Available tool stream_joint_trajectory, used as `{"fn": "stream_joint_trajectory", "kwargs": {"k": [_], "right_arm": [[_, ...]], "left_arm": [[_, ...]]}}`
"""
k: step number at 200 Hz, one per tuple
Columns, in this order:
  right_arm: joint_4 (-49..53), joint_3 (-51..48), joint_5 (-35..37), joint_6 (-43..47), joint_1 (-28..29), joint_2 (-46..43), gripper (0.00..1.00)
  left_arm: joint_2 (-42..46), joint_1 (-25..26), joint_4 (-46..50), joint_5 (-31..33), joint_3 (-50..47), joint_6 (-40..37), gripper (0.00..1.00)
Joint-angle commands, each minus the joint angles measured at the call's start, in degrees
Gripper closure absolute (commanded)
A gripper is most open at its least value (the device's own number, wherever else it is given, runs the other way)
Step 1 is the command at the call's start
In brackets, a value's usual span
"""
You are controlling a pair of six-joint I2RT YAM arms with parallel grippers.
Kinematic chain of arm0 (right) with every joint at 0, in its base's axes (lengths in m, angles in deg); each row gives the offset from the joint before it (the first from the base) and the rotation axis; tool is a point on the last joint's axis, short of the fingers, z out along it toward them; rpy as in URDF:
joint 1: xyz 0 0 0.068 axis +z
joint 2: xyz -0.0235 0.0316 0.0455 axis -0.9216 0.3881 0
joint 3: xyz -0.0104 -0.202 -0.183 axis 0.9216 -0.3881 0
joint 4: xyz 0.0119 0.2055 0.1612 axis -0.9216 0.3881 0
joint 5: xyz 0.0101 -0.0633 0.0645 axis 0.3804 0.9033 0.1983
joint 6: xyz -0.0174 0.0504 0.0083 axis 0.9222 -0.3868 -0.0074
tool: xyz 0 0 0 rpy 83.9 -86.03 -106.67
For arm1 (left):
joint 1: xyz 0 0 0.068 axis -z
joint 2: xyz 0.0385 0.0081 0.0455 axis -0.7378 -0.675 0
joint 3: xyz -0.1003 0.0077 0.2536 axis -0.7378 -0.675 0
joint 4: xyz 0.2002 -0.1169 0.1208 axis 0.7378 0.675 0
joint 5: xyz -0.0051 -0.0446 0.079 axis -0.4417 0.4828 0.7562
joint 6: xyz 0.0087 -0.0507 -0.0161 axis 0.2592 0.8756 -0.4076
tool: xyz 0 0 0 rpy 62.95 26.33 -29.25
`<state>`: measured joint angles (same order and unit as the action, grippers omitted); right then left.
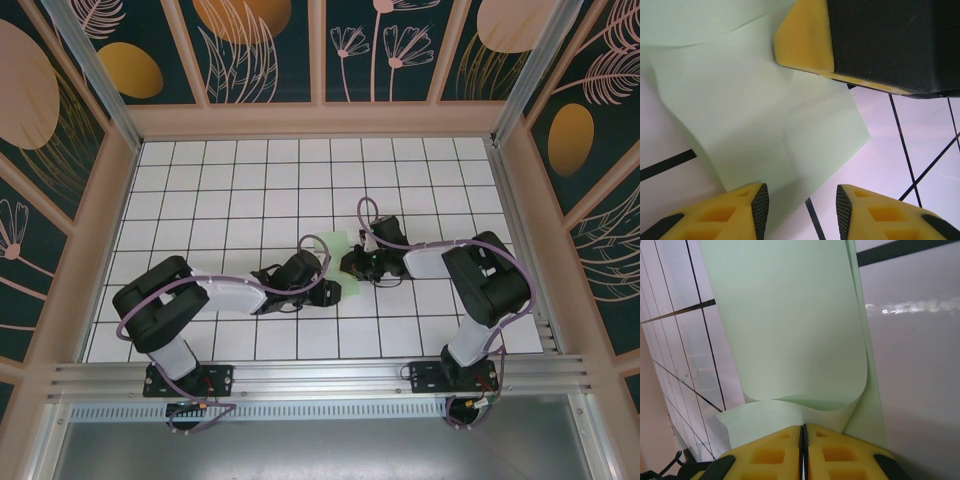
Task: Fold a paper plane with a square sheet of paper (fold left side to right side)
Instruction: Fold the triangle a second time at the center of the table.
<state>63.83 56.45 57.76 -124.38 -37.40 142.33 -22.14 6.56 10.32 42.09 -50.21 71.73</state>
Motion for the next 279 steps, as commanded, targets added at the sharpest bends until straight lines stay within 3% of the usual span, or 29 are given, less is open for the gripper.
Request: {"fn": "stream_joint_trajectory", "kwargs": {"k": [1,29,85,129,214,279], "right_arm": [[4.7,-0.7,2.6,1.9,0.1,1.7,0.86],[3.5,-0.5,0.6,1.7,0.0,1.3,0.86],[6.6,1.9,0.6,2.7,-0.7,-6.5,0.85],[5.6,-1.8,-0.3,0.1,0.2,-10.2,0.87],[-0.4,-0.8,-4.0,-3.4,4.5,-4.3,0.91],[3.3,1.3,1.0,-0.9,5.1,-0.6,0.91]], "left_arm": [[1.0,-0.1,3.0,0.9,-1.3,0.7,0.56],[0.1,-0.1,-0.5,-1.9,-2.5,1.2,0.57],[-0.1,0.0,0.6,-1.1,-2.4,0.7,0.57],[-0.9,0.0,1.3,-0.6,-1.7,0.6,0.57],[-1.3,0.0,3.6,0.9,-0.8,0.1,0.59],[-1.8,0.0,4.1,1.4,-0.5,0.2,0.59]]}}
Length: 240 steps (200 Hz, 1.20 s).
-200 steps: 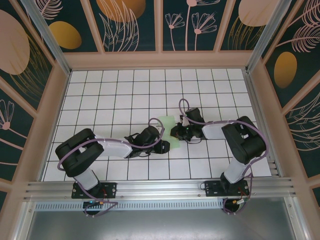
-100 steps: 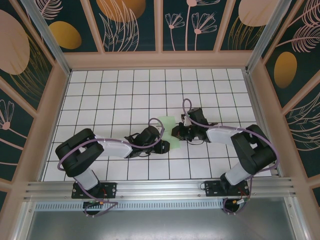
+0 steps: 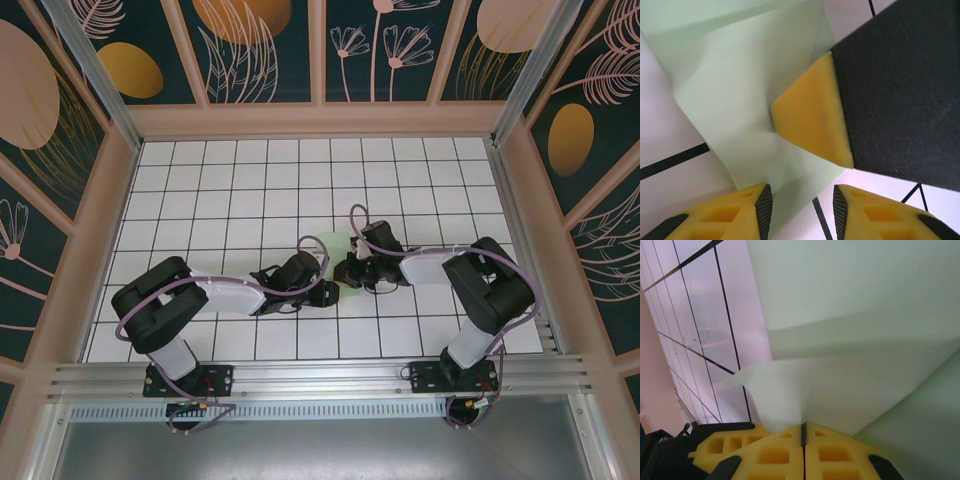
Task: Fold a paper plane with a square sheet of paper (fold left side to right side)
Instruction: Fold the triangle a second time at the center of the table.
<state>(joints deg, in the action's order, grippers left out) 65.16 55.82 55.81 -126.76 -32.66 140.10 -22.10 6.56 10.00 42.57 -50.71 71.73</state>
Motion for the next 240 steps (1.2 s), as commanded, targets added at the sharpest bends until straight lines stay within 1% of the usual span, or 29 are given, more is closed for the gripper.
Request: {"fn": "stream_joint_trajectory", "kwargs": {"k": [1,69,76,133,158,160,165,240], "right_arm": [[2.0,2.0,3.0,1.6,0.3,1.6,0.91],[8.8,5.3,10.5,7.0,-0.1,2.7,0.9],[8.9,5.3,10.8,7.3,-0.3,2.7,0.9],[9.5,6.2,11.2,9.5,-2.8,3.4,0.89],[9.7,6.6,10.9,10.4,-2.9,4.0,0.89],[9.8,6.6,10.9,10.4,-4.0,4.0,0.89],[9.9,6.8,10.7,10.6,-4.7,4.1,0.89],[11.1,8.1,10.4,12.6,-7.3,4.0,0.88]], "left_arm": [[-1.9,0.0,4.5,0.9,-0.1,0.3,0.59],[-1.9,0.0,4.1,1.1,-1.0,0.5,0.59],[-3.4,0.0,4.0,1.1,-1.1,0.5,0.59],[-3.6,0.0,3.0,1.1,-2.0,0.8,0.6],[-3.6,0.0,2.8,1.0,-2.2,0.9,0.6],[-3.6,0.0,2.8,1.0,-2.1,0.9,0.6],[-3.5,0.0,2.8,1.0,-2.1,0.9,0.6],[-3.3,0.0,2.5,1.1,-2.4,1.2,0.6]]}}
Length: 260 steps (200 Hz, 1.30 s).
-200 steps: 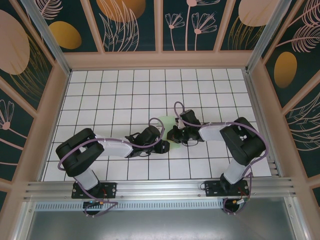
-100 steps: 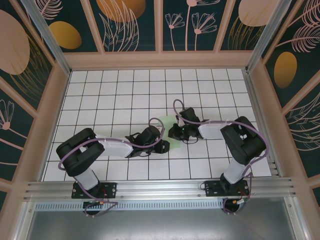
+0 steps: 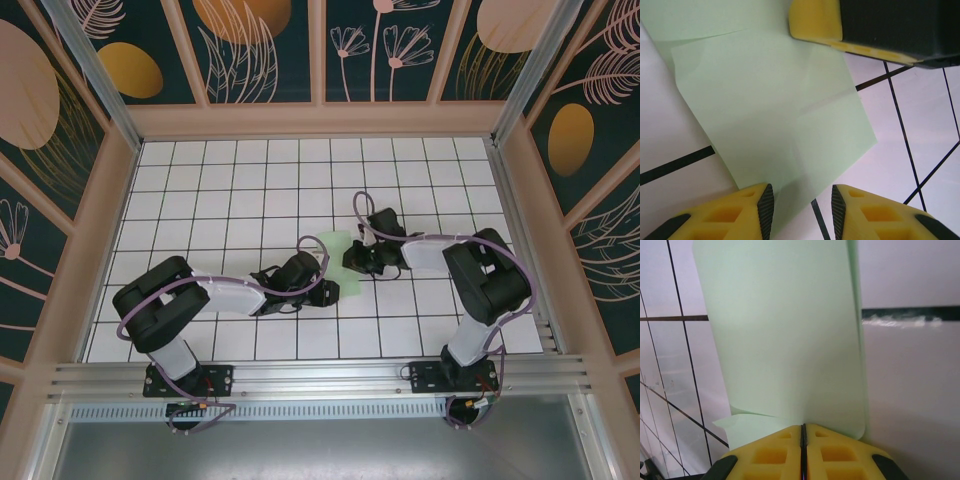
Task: Fold a paper plane with a square sheet of paper (fold left side to right side)
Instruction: Fold the triangle a second time at the center of the table.
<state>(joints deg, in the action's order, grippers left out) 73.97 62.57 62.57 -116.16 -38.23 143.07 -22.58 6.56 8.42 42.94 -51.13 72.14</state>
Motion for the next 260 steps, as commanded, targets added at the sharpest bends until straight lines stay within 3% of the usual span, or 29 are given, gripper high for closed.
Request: {"fn": "stream_joint_trajectory", "kwargs": {"k": [1,47,118,186,260], "right_arm": [[2.3,1.4,3.7,2.0,-1.8,1.1,0.88],[1.8,0.5,2.8,1.8,-1.9,1.9,0.88],[0.3,-1.9,2.2,1.0,-1.6,2.8,0.89],[0.9,-1.8,2.2,1.0,-1.3,2.5,0.89],[1.2,-2.0,2.0,1.1,-1.2,2.1,0.89]], "left_arm": [[-2.9,0.0,4.1,0.8,-2.1,0.8,0.6],[-2.1,0.0,3.8,0.7,-1.9,0.9,0.6],[7.3,-0.1,7.9,0.8,5.8,-2.3,0.55],[-1.4,-0.8,9.8,-0.6,14.0,-6.3,0.57],[-8.5,-2.3,7.7,-2.3,16.1,-7.6,0.58]]}}
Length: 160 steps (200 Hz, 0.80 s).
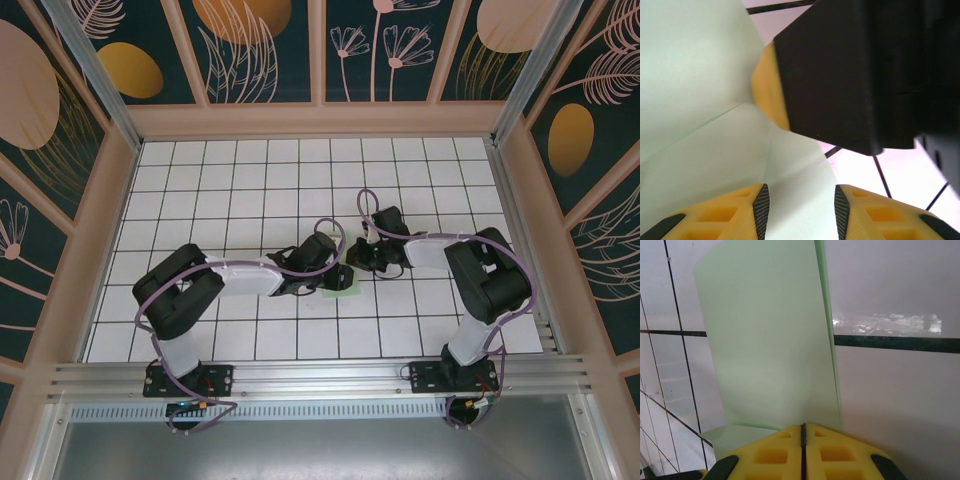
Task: Fold a paper plane with a square sheet of paper (fold left side to right side)
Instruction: Fold the triangle a second time at the center of the table.
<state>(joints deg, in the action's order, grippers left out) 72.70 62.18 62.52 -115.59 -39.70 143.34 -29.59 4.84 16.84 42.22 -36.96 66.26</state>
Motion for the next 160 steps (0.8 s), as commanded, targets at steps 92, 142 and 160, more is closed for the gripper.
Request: {"fn": "stream_joint_trajectory", "kwargs": {"k": [92,142,160], "right_arm": [[3.2,-1.2,2.8,1.0,0.2,2.4,0.89],[3.2,-1.3,2.9,0.8,0.2,2.8,0.89],[3.1,-1.3,2.9,0.8,0.2,2.9,0.89]], "left_arm": [[-1.5,-0.6,0.0,-5.2,-3.1,-4.2,0.63],[2.3,-0.4,2.5,-9.5,-6.2,-10.5,0.66],[2.8,-0.2,4.1,-10.0,-6.5,-12.0,0.66]]}}
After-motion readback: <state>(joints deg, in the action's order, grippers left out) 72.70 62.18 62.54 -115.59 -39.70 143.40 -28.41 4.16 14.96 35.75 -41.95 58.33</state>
